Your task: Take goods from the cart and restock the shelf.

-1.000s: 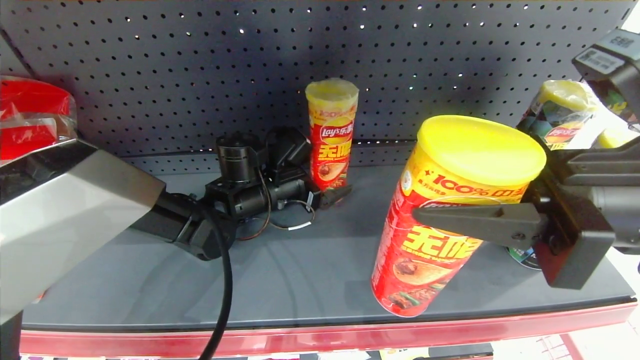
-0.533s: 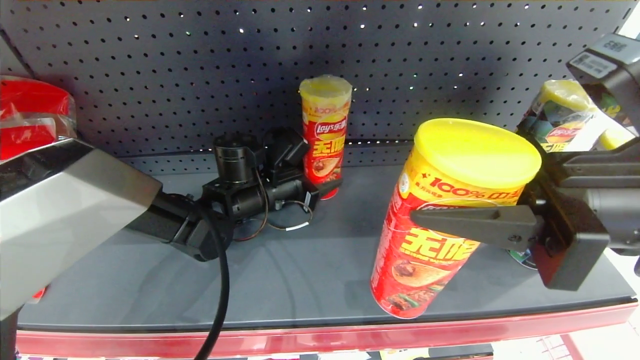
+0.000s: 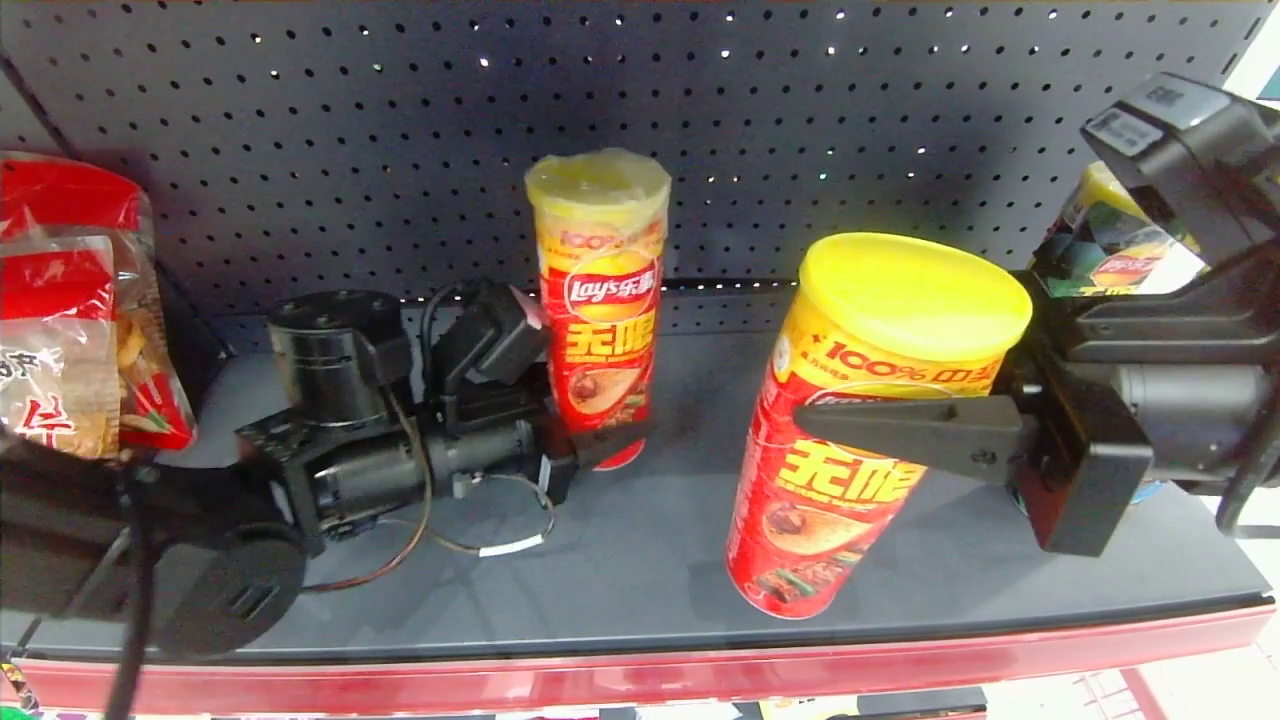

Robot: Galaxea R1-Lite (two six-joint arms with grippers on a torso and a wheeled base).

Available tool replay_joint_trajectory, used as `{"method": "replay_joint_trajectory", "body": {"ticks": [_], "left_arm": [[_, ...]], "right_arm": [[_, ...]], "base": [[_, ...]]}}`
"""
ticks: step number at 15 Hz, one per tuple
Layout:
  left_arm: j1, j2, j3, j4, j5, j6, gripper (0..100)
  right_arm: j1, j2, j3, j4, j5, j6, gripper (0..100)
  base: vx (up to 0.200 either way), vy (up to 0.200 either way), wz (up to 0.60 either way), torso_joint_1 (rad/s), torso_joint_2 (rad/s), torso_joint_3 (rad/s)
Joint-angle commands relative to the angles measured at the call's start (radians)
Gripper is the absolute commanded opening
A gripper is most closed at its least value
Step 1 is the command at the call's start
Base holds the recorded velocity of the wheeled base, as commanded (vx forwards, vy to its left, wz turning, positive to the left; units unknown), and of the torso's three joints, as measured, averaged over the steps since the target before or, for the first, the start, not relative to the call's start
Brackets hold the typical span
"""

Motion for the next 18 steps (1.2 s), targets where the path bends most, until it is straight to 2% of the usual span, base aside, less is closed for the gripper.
{"method": "replay_joint_trajectory", "body": {"ticks": [1, 3, 8, 12, 13, 15, 18], "left_arm": [[-0.012, -0.241, 0.246, 0.013, -0.009, 0.0, 0], [-0.033, -0.275, 0.301, 0.028, -0.009, 0.002, 0], [-0.097, -0.2, 0.292, 0.028, -0.009, 0.002, 0], [-0.111, -0.076, 0.216, 0.028, -0.002, 0.002, 0], [-0.111, -0.033, 0.158, 0.03, -0.001, 0.002, 0], [-0.119, 0.009, 0.111, 0.03, -0.001, 0.002, 0], [-0.151, 0.02, 0.1, 0.03, -0.001, 0.0, 0]], "right_arm": [[-0.006, 0.032, -0.03, -0.001, -0.001, 0.005, 0], [-0.041, 0.041, -0.045, 0.0, 0.0, 0.006, 0], [-0.072, 0.07, -0.057, -0.001, 0.0, 0.005, 0], [-0.078, 0.089, -0.096, 0.0, 0.0, 0.005, 0], [-0.078, 0.092, -0.099, 0.0, 0.0, 0.005, 0], [-0.079, 0.089, -0.097, 0.0, 0.002, 0.005, 0], [-0.081, 0.087, -0.091, 0.0, 0.002, 0.005, 0]], "base": [[0.0, 0.0, 0.0, 0.0, 0.0, 0.0], [0.0, 0.0, 0.0, 0.0, 0.0, 0.0], [0.0, 0.0, 0.0, 0.0, 0.0, 0.0], [0.0, 0.0, 0.0, 0.0, 0.0, 0.0], [0.0, 0.0, 0.0, 0.0, 0.0, 0.0], [0.0, 0.0, 0.0, 0.0, 0.0, 0.0], [0.0, 0.0, 0.0, 0.0, 0.0, 0.0]]}}
